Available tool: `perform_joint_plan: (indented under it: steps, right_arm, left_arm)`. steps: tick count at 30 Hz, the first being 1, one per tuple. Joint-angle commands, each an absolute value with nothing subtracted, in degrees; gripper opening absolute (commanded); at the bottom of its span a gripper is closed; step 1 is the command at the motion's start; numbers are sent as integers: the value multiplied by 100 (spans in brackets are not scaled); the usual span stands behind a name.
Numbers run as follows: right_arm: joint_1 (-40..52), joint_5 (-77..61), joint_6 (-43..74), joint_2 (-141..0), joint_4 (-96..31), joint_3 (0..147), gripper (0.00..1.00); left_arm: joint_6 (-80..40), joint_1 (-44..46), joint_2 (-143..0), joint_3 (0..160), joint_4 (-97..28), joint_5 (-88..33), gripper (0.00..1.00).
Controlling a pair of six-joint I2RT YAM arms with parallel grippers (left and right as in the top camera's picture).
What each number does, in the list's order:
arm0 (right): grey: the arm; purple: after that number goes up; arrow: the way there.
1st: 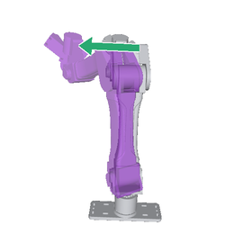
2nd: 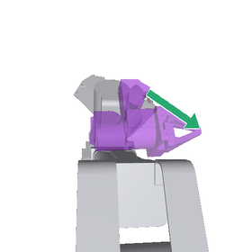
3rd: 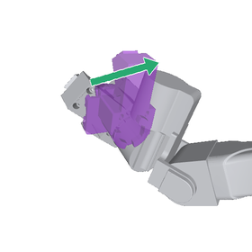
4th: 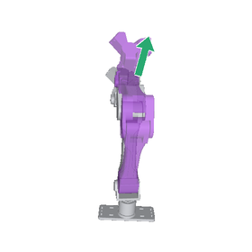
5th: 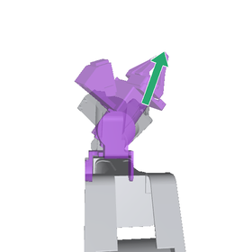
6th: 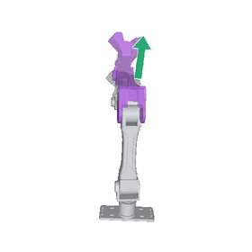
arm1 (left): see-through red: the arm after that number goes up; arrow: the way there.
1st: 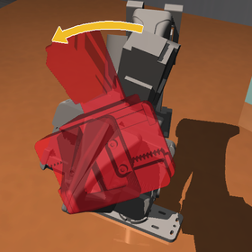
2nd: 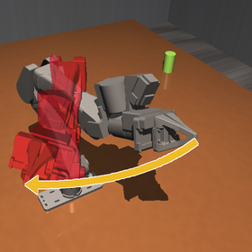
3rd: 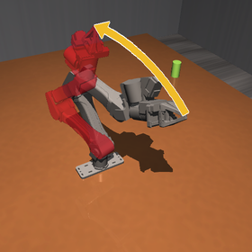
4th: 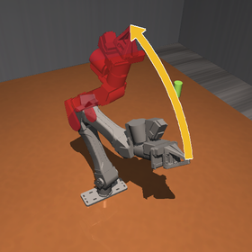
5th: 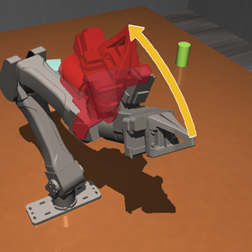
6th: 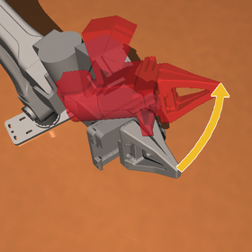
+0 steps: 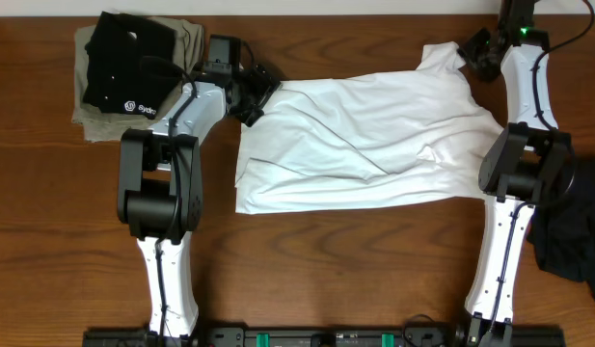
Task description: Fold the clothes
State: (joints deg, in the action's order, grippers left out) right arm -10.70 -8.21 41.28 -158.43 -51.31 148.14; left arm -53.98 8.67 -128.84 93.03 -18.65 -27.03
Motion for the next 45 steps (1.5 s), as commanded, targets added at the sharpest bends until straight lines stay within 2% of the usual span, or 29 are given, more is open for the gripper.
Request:
perform_joint_plan:
  steps: [1, 5, 14, 27, 45]
  right_arm:
    - [-1059, -593, 4152, -16094, -5210, 14811, 36]
    - [-1050, -539, 4150, -16094, -5207, 14811, 28]
    - [-1041, -473, 4152, -16184, -5168, 14809, 1]
    - [-1105, -1636, 4069, -16326, -4731, 14814, 1]
    - [-1439, -2209, 3601, -15452, -5234, 14814, 1]
  left_arm:
    - [-5319, 845, -12886, 9360, -1942, -2639, 80]
    - [-5319, 845, -12886, 9360, -1944, -2639, 79]
    - [-5319, 845, -12886, 9360, -1944, -2639, 80]
    - [-5214, 845, -12886, 9360, -2034, -2637, 80]
    - [-5065, 845, -12886, 9360, -2051, -2657, 79]
